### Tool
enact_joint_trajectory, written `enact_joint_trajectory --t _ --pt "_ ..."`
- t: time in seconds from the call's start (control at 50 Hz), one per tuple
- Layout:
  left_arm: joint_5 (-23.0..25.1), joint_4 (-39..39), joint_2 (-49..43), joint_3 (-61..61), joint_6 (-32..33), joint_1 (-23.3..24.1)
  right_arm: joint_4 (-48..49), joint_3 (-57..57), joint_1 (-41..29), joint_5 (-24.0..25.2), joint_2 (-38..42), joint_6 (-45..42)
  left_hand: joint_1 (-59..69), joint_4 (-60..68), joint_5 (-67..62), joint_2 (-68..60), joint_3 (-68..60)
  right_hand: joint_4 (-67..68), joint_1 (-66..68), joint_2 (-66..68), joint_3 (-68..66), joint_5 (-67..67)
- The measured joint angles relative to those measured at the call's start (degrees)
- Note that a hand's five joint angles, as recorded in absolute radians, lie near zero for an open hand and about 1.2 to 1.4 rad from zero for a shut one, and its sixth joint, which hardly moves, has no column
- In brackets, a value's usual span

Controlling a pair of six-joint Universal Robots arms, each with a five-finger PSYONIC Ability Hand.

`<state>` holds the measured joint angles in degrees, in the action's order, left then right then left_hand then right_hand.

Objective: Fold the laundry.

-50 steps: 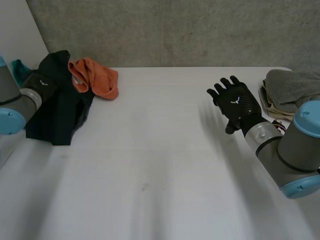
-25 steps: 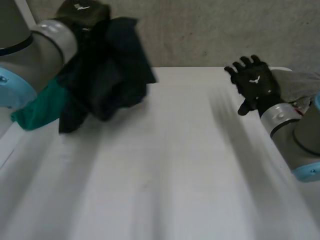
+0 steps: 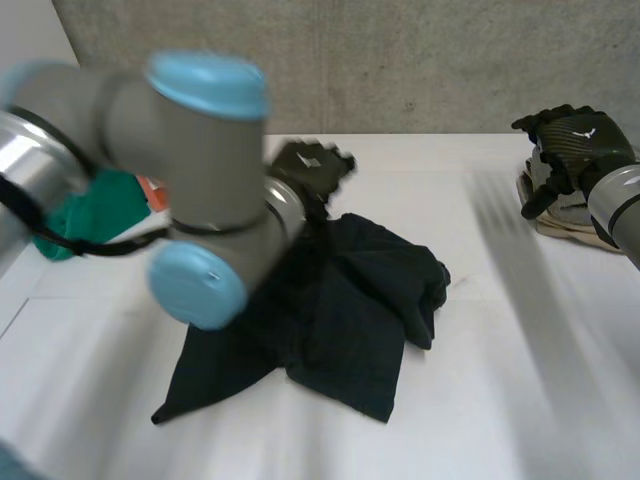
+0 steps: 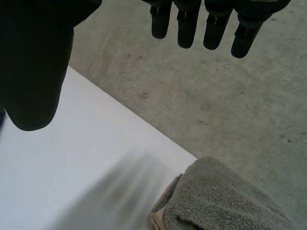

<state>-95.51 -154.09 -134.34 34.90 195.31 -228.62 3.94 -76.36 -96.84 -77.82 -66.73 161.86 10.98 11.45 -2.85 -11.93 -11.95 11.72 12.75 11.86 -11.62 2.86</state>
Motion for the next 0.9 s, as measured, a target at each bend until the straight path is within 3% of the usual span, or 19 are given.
enact_joint_trajectory --t 0.16,0.34,0.46,0.52,0.64,0.82,0.9 --pt "-0.4 -1.4 18.2 16.0 0.6 -7.9 -4.3 -0.6 -3.6 1.4 -1.1 -2.4 0.0 0.0 0.0 0.1 0.0 0.0 0.0 0.0 0.0 0.0" --pt "0.8 -5.8 27.5 38.7 5.3 -12.0 -11.5 -0.8 -7.7 6.7 0.6 -11.7 0.0 0.0 0.0 0.2 0.0 0.0 0.0 0.0 0.0 0.0" --pt "2.4 -14.0 28.9 48.0 7.1 -9.0 -11.5 0.4 -8.3 9.8 4.8 -19.3 0.0 0.0 0.0 0.2 0.0 0.0 0.0 0.0 0.0 0.0" --pt "2.5 -22.2 27.6 50.8 7.6 -4.3 -10.2 2.4 -8.2 11.2 9.1 -22.8 0.0 0.0 0.0 0.2 0.0 0.0 0.0 0.0 0.0 0.0" --pt "1.4 -31.2 22.0 48.8 8.7 1.8 -9.1 5.1 -8.2 12.1 14.9 -23.4 0.0 0.0 0.0 0.2 0.0 0.0 0.0 0.0 0.0 0.0" --pt "-0.1 -33.1 12.0 38.6 11.4 6.0 -4.8 4.3 -8.7 12.1 18.2 -19.9 0.8 0.6 -0.4 -0.5 -0.5 2.8 1.0 2.7 -2.9 2.1" --pt "-0.2 -30.4 8.3 34.3 11.6 6.4 -1.7 3.5 -9.1 11.2 19.3 -17.9 12.2 10.3 -9.0 -9.6 -9.6 6.2 5.1 5.8 -6.5 5.4"
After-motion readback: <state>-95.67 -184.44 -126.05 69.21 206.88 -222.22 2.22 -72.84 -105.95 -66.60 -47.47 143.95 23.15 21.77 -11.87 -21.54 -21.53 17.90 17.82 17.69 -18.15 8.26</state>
